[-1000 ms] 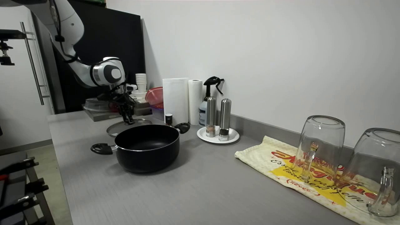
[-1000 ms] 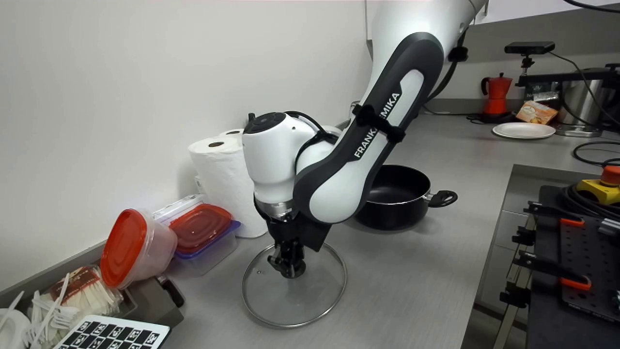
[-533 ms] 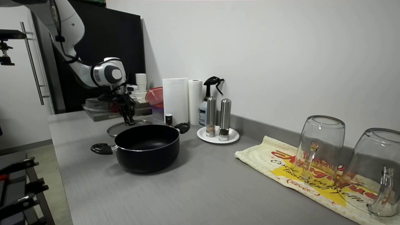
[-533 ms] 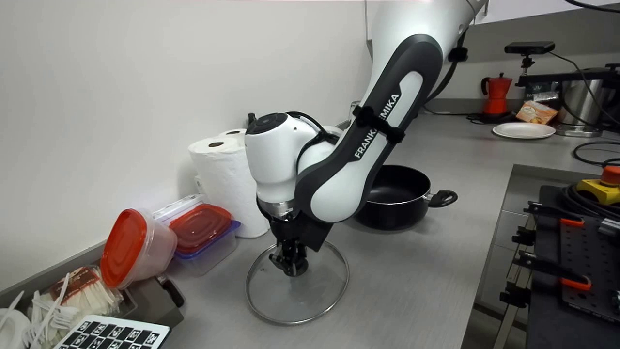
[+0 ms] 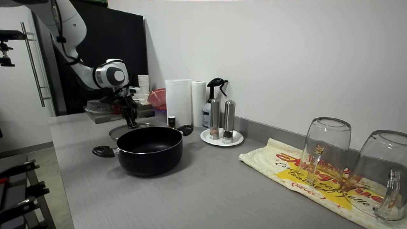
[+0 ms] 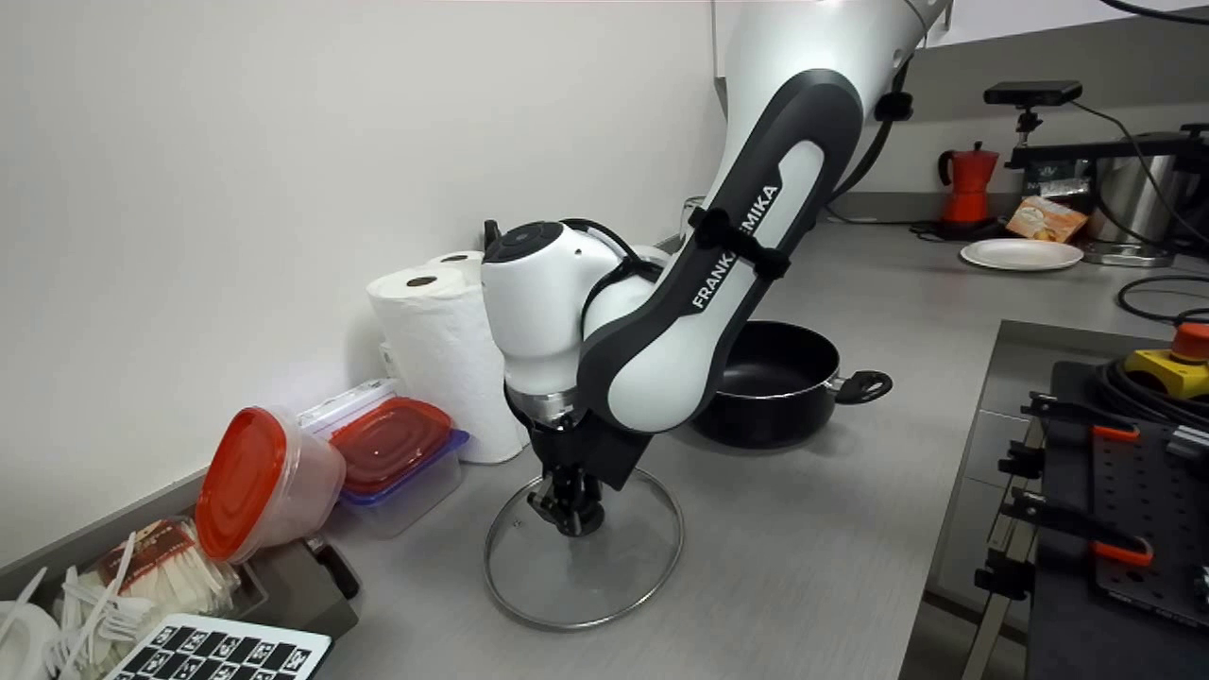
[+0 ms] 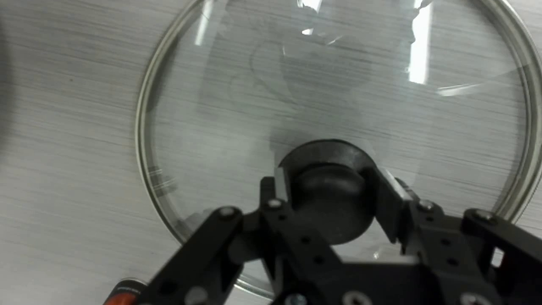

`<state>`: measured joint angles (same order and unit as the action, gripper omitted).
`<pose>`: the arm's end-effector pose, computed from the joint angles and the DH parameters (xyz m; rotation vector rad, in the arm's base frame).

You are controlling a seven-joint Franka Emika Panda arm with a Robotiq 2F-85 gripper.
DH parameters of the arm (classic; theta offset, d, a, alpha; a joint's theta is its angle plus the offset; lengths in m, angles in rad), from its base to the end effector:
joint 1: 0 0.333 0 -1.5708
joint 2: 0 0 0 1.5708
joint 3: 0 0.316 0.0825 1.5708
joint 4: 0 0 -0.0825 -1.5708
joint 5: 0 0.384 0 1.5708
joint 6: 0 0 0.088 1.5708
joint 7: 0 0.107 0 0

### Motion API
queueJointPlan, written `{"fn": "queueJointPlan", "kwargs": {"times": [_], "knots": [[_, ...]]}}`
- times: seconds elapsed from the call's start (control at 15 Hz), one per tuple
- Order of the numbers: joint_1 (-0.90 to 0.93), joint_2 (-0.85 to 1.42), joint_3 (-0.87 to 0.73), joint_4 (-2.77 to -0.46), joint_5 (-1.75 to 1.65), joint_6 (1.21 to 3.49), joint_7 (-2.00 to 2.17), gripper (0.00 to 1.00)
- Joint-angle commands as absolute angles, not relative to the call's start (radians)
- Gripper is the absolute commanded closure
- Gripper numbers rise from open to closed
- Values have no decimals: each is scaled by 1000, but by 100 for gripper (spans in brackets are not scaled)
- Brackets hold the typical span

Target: Remove the glass lid from the black pot and put it on the counter

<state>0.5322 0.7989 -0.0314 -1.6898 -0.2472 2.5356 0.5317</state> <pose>0.5902 0.3285 0.1366 3.0007 0.2700 0.1845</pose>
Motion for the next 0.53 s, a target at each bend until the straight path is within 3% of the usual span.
{"fn": "queueJointPlan", "kwargs": {"times": [0.0,0.33,0.4,0.47], "knots": [[537,801,-35,-1686,-240,2533,528,51],[537,801,-36,-1686,-240,2533,528,51],[536,801,-36,-1686,-240,2533,528,26],[532,783,-34,-1712,-238,2534,526,25]]}}
